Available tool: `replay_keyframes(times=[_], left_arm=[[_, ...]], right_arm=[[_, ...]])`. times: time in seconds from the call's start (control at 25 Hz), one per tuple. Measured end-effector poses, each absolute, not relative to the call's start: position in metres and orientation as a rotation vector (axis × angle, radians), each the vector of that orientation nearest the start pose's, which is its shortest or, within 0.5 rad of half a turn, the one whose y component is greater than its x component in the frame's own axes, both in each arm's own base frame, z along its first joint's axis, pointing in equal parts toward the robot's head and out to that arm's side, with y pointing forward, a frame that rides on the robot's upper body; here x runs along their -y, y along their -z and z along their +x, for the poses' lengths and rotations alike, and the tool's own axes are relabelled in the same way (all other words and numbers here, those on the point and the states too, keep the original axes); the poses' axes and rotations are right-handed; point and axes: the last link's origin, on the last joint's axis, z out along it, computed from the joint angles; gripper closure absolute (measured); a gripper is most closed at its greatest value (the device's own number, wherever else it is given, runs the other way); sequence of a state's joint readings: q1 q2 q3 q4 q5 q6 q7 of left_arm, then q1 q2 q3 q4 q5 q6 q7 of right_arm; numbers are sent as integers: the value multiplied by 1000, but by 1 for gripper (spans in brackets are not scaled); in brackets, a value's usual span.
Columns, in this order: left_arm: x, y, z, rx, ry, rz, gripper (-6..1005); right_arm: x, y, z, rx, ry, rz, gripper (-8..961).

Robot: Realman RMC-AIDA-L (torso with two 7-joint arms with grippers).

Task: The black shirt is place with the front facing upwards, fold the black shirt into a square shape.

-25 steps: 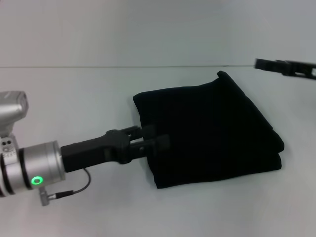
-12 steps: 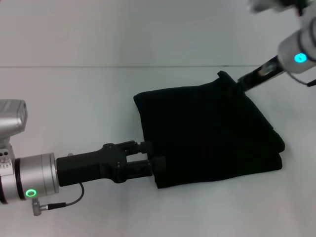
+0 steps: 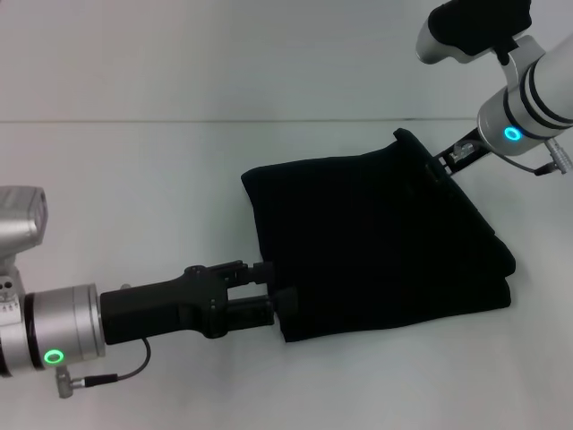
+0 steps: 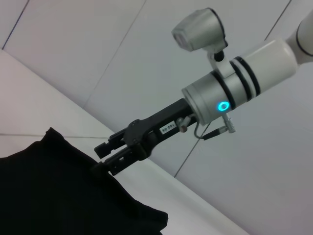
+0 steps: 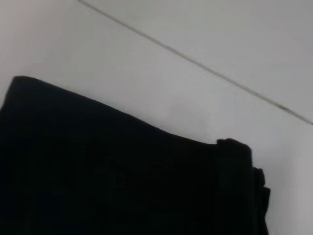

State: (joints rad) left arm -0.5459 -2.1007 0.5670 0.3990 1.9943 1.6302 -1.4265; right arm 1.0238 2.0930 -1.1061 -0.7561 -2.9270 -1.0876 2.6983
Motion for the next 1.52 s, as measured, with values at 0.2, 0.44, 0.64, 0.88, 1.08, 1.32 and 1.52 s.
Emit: replay_keyframes(times=[0.2,0.44,0.64,0.88,1.08,1.32,1.52], left_arm=[[-299,40,-256,1001,1039,-2691,233],[-300,41,-255,999,1039,-2692,233],[-302,42,-253,993,1035,-2692,233],[-303,43,-251,986,1036,-2696,232],[-303,43,-251,985,1034,-2698,232],[-305,39,-253,1031,1048,-2670,232],[-315,25,-256,1253,1089,-2579,233]], right_arm=[[-468,13,177,-952,381,-2201,118],[-469,8,191,-985,353,-2165,118],[-472,-14,209,-1090,273,-2089,117],[-467,-46,247,-1247,169,-1963,118],[-458,-62,265,-1360,6,-1949,119],[-431,-59,256,-1348,-320,-2239,121],[-401,-56,266,-1164,-557,-2373,122]])
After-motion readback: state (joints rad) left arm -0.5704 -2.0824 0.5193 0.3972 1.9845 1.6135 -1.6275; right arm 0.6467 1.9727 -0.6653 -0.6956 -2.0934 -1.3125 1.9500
